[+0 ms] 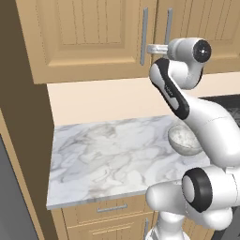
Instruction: Open the cabinet. Pick the kiwi and peach from the cabinet and place them into the bowl. Then close the cabinet.
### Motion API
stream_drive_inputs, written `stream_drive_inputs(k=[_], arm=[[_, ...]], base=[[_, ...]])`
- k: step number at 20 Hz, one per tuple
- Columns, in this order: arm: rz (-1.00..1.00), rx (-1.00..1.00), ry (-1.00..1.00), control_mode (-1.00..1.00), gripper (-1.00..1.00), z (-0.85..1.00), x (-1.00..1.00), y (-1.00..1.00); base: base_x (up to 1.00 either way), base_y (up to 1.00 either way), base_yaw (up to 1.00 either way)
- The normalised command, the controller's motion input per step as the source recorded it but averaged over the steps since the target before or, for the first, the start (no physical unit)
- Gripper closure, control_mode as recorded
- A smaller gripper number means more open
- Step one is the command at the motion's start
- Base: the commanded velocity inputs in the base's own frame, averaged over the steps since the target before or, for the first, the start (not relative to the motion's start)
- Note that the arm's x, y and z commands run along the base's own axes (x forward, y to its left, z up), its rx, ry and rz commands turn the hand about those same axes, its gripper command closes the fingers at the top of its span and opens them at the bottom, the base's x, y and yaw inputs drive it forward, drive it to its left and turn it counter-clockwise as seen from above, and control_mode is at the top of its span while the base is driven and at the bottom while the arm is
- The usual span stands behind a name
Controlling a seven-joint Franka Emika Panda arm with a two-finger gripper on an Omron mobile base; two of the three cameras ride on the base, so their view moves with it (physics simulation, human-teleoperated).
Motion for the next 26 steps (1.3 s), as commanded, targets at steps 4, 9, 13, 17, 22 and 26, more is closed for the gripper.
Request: stream_drive_inputs(k=[4, 9, 13, 17, 22, 26], arm=[[0.00, 0.00, 0.00, -1.00, 1.00, 0.00, -0.42, 0.00], [-0.01, 0.00, 0.00, -1.00, 1.00, 0.00, -0.47, 0.00], [-0.02, 0.00, 0.00, -1.00, 1.00, 0.00, -0.54, 0.00], [-0.02, 0.00, 0.00, -1.00, 1.00, 0.00, -0.53, 0.00], [0.00, 0.00, 0.00, -1.00, 1.00, 0.00, -0.61, -0.05], [0.00, 0.00, 0.00, -1.00, 1.00, 0.00, -0.70, -0.09]], base=[[0.00, 0.00, 0.00], [0.00, 0.00, 0.00], [0.00, 0.00, 0.00], [0.00, 0.00, 0.00], [0.00, 0.00, 0.00], [0.00, 0.00, 0.00]])
